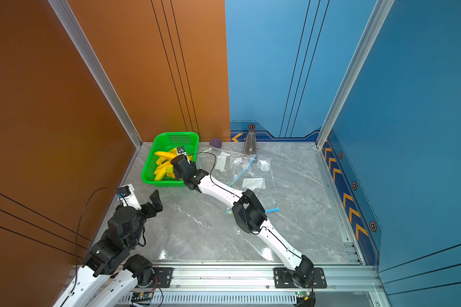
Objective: Open the zip-top bag and take out the banana
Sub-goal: Place the banana in the basket, then reset both arms
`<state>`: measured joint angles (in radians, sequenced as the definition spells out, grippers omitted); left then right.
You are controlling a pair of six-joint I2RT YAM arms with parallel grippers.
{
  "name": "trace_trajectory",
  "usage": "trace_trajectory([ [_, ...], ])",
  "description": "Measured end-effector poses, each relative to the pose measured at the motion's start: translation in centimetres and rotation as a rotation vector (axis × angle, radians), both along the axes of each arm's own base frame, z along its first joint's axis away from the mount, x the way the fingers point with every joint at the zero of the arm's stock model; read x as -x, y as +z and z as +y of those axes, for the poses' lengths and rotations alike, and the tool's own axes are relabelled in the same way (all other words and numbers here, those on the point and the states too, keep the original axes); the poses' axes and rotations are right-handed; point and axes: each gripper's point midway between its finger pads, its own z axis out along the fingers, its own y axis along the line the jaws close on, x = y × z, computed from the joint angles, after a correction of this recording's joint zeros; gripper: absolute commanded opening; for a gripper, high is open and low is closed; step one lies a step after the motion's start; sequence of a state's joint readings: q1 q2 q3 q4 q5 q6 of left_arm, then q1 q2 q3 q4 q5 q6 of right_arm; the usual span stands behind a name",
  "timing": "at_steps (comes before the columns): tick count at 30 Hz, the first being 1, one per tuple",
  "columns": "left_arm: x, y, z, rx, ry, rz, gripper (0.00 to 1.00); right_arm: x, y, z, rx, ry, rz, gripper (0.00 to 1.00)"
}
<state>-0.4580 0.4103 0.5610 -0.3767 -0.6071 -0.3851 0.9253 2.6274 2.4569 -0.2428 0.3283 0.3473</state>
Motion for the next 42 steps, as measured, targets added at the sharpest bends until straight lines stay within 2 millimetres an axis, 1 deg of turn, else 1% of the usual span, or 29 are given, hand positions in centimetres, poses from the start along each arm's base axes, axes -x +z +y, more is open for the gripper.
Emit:
trace_trajectory([
  [1,0.0,0.0,0.0,-0.001,0.000,0.002,0.98,-0.2,-0.4,0.2,0.006,0.003,-0.003,0.43],
  [5,0.0,-0.1,0.0,-0.002,0.003,0.003,0.98,-0.8,-1.5,0.3,0.020,-0.002,-0.009,0.61],
  [11,-0.1,-0.3,0.0,-0.007,0.003,0.011,0.98,-1.3,-1.7,-0.1,0.017,-0.002,-0.001,0.70],
  [16,-0.3,-0.6,-0.1,-0.013,0.003,0.025,0.98,-1.3,-1.0,-0.6,-0.004,0.003,0.036,0.79],
  [19,-0.5,-1.2,-0.2,-0.020,0.005,0.045,0.98,-0.9,0.4,-1.6,-0.014,0.002,0.066,0.82],
  [21,-0.6,-1.7,-0.1,-0.026,0.011,0.061,0.98,-0.4,1.9,-2.5,-0.027,0.003,0.084,0.84],
  [25,-0.7,-3.0,0.4,-0.033,0.036,0.090,0.98,0.3,6.8,-5.0,-0.084,-0.001,0.091,0.85],
  [27,-0.6,-3.8,0.8,-0.036,0.053,0.104,0.98,0.8,8.9,-6.6,-0.107,-0.006,0.091,0.86],
  [29,-0.6,-4.6,1.3,-0.039,0.071,0.117,0.98,1.5,10.5,-8.9,-0.123,-0.019,0.091,0.87],
  [30,-0.6,-4.9,1.5,-0.042,0.079,0.121,0.98,1.9,10.9,-9.8,-0.128,-0.023,0.092,0.89],
  [32,-0.7,-5.6,1.8,-0.051,0.093,0.129,0.98,2.9,11.3,-12.7,-0.130,-0.046,0.097,0.90],
  [33,-0.9,-5.9,1.9,-0.057,0.097,0.131,0.98,3.4,11.2,-14.1,-0.128,-0.058,0.102,0.90],
  [36,-1.6,-7.3,2.2,-0.080,0.116,0.139,0.98,4.8,10.7,-19.0,-0.127,-0.114,0.118,0.94],
  [38,-2.2,-8.6,2.4,-0.110,0.120,0.147,0.98,5.4,9.8,-23.4,-0.121,-0.180,0.123,0.96],
  [39,-2.4,-9.2,2.5,-0.122,0.118,0.152,0.98,5.6,9.5,-25.3,-0.118,-0.212,0.123,0.97],
  [40,-2.6,-9.8,2.6,-0.138,0.116,0.162,0.98,5.8,9.0,-27.8,-0.115,-0.258,0.121,0.98],
  [42,-3.1,-10.4,2.6,-0.171,0.100,0.173,0.98,6.1,8.3,-31.8,-0.111,-0.334,0.113,0.99],
])
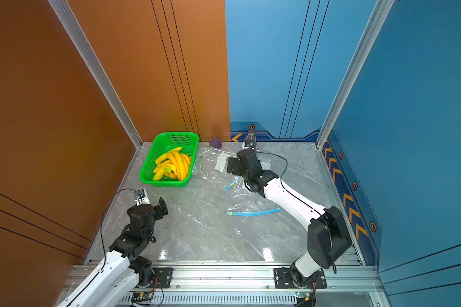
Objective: Open the zip-top bag and take out the banana
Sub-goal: Reset both arms
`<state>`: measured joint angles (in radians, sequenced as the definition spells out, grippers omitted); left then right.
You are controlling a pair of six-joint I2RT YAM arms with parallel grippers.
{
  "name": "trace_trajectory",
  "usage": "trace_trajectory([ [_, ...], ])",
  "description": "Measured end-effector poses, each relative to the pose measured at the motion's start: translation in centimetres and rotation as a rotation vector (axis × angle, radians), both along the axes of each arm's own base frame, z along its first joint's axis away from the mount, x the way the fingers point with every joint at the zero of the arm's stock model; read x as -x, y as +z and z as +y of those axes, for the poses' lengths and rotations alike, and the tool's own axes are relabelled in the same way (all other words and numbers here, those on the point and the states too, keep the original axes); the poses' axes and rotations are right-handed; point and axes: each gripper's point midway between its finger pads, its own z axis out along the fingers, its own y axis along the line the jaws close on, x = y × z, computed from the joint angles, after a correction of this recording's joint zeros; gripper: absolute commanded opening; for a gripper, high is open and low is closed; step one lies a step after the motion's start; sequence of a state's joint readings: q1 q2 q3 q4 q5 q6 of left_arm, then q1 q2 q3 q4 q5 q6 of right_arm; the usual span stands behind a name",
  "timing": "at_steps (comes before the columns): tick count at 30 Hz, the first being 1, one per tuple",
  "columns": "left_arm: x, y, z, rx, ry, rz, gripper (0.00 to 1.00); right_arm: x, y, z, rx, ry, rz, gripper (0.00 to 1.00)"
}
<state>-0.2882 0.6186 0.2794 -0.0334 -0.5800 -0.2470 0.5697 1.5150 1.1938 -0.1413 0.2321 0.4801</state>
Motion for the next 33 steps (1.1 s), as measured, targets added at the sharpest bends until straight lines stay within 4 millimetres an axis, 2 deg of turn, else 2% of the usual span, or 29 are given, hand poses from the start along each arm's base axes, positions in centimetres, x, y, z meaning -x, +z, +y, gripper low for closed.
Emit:
trace_trajectory([
  [2,-0.6,0.2,-0.1,-0.032,-0.021,-0.013,0.98,0.8,-0.8,-4.4,0.015,-0.088,-0.005,0.99],
  [4,-1.1,0.2,-0.2,-0.062,-0.046,-0.027,0.98,1.7,-1.4,-7.5,0.035,-0.148,-0.021,1.00],
  [7,-1.6,-0.9,-0.1,-0.108,-0.081,-0.008,0.98,3.7,-2.0,-11.6,0.095,-0.221,-0.052,1.00],
  [13,-2.7,-3.0,0.1,-0.126,-0.131,0.038,0.98,6.8,-3.6,-19.5,0.207,-0.381,-0.062,1.00],
  [17,-3.7,-4.1,0.0,-0.118,-0.164,0.061,0.98,9.2,-7.0,-23.4,0.263,-0.460,-0.006,1.00],
  [22,-5.6,-5.4,-1.4,-0.104,-0.264,0.096,0.98,10.8,-10.6,-25.0,0.316,-0.500,0.036,1.00],
  [27,-7.6,-5.1,-2.9,-0.102,-0.354,0.069,0.98,10.5,-13.4,-25.4,0.366,-0.492,0.057,1.00],
  [29,-8.2,-5.0,-2.9,-0.097,-0.364,0.051,0.98,10.0,-13.8,-25.2,0.380,-0.475,0.050,1.00],
  [33,-9.4,-4.8,-2.7,-0.071,-0.376,0.020,0.98,8.5,-13.2,-24.2,0.365,-0.419,-0.020,1.00],
])
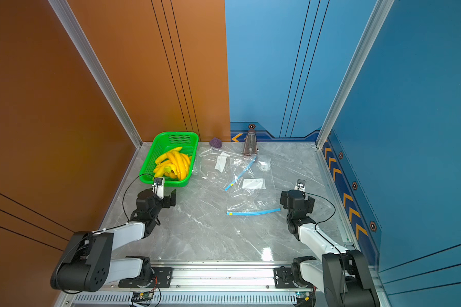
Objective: Open the zip-top bag and take out the banana
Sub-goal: Reset both arms
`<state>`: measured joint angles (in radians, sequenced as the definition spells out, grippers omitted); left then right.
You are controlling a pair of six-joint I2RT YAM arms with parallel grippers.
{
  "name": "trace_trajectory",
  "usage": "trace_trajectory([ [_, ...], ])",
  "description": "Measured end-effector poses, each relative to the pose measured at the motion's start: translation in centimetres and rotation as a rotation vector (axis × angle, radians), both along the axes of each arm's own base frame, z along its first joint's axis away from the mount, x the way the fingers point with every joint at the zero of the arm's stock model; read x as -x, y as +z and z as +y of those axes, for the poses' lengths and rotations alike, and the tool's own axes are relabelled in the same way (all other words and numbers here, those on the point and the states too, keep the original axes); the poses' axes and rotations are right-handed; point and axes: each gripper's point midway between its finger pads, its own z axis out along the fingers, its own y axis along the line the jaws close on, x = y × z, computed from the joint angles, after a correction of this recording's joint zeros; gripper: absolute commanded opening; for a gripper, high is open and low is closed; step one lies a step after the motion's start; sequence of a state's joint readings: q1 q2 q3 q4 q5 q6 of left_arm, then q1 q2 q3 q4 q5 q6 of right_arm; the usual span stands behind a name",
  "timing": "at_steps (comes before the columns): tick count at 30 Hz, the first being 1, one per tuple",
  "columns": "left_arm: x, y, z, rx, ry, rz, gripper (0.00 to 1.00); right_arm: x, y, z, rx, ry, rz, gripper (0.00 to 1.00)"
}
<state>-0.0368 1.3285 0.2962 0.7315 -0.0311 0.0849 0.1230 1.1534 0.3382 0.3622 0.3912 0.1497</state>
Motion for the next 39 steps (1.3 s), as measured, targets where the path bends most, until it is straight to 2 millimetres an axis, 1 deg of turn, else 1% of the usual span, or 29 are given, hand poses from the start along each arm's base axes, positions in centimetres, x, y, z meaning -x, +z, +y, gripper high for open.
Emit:
trace_trajectory([
  [2,-0.8,-0.6,-0.2,0.014,-0.018,-0.001,0.98,-0.7,0.3,0.7,-0.002,0.044,-0.030,1.00],
  [4,-1.3,-1.7,-0.5,0.020,-0.031,0.023,0.98,-1.4,0.6,1.2,-0.001,0.082,-0.052,1.00],
  [7,-1.6,-3.1,-0.6,0.028,-0.037,0.057,0.98,-2.2,1.0,1.6,-0.001,0.120,-0.087,1.00],
  [12,-2.1,-2.3,-0.6,0.035,-0.035,0.025,0.98,-3.6,0.8,1.9,-0.006,0.174,-0.127,1.00],
  [13,-2.2,-2.0,-0.6,0.041,-0.031,0.017,0.98,-3.9,0.4,2.1,-0.007,0.188,-0.130,1.00],
  [14,-2.4,-1.8,-0.4,0.045,-0.023,0.010,0.98,-4.2,-0.3,2.4,-0.008,0.204,-0.119,1.00],
  [17,-2.5,-1.5,0.3,0.055,0.013,0.000,0.98,-4.3,-2.4,2.6,-0.009,0.220,-0.069,1.00],
  [19,-2.5,-1.6,0.6,0.058,0.034,0.000,0.98,-4.4,-2.8,2.5,-0.008,0.216,-0.061,1.00],
  [21,-2.5,-1.6,0.9,0.060,0.054,-0.001,0.98,-4.6,-2.7,2.3,-0.005,0.204,-0.064,1.00],
  [26,-2.5,-1.5,1.9,0.057,0.111,-0.004,0.98,-5.6,-1.4,1.3,-0.010,0.157,-0.101,1.00],
  [30,-2.4,-1.5,2.7,0.040,0.172,-0.009,0.98,-5.6,-1.4,1.2,-0.015,0.152,-0.102,1.00],
  [39,-2.2,-1.3,3.4,0.007,0.240,-0.015,0.98,-5.6,-1.4,1.0,-0.018,0.149,-0.103,1.00],
])
